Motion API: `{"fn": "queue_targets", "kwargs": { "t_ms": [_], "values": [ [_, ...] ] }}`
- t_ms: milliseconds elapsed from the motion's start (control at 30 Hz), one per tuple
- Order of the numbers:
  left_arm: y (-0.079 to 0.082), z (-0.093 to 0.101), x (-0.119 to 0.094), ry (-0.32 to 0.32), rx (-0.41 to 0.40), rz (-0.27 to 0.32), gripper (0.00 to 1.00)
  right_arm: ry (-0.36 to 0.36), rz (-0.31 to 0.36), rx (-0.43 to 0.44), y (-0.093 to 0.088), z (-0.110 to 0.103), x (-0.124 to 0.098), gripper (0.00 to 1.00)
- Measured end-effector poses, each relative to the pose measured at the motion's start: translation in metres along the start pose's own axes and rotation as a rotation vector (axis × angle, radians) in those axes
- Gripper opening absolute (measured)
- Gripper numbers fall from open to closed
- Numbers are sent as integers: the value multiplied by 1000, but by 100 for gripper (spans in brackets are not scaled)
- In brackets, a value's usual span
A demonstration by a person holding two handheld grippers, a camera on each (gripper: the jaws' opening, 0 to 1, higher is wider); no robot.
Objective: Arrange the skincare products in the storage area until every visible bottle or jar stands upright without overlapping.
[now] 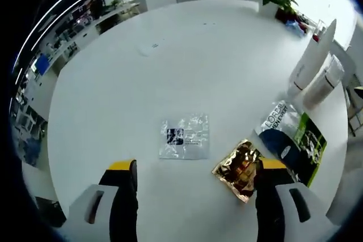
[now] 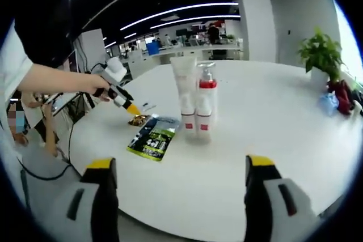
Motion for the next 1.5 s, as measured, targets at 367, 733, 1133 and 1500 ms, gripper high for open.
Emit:
{"fn": "queue_targets", "kwargs": {
  "t_ms": [367,733,1133,1500],
  "values": [
    [17,-12,19,-12,-15,-36,70,-6,-3,10,0,2,1,94],
    [21,-13,26,-19,-9,-83,58,-17,2,23,0,3,0,94],
    [21,-15,25,-23,-25,-97,41,-27,8,31,0,4,-1,93],
    [21,-14,22,-27,-43,-89,36,-33,17,35,1,5,-1,93]
  ]
}}
Point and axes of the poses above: the point that each gripper's makers call its tool centre point, and the gripper's own axes: x roughly forward along the fingers, z roughly to its right, y roughly out of its top, the point moved 10 cm from there along -x, roughly backward along the fingers, and after that the axes turned 6 degrees about -y, right-handed, at the moved point
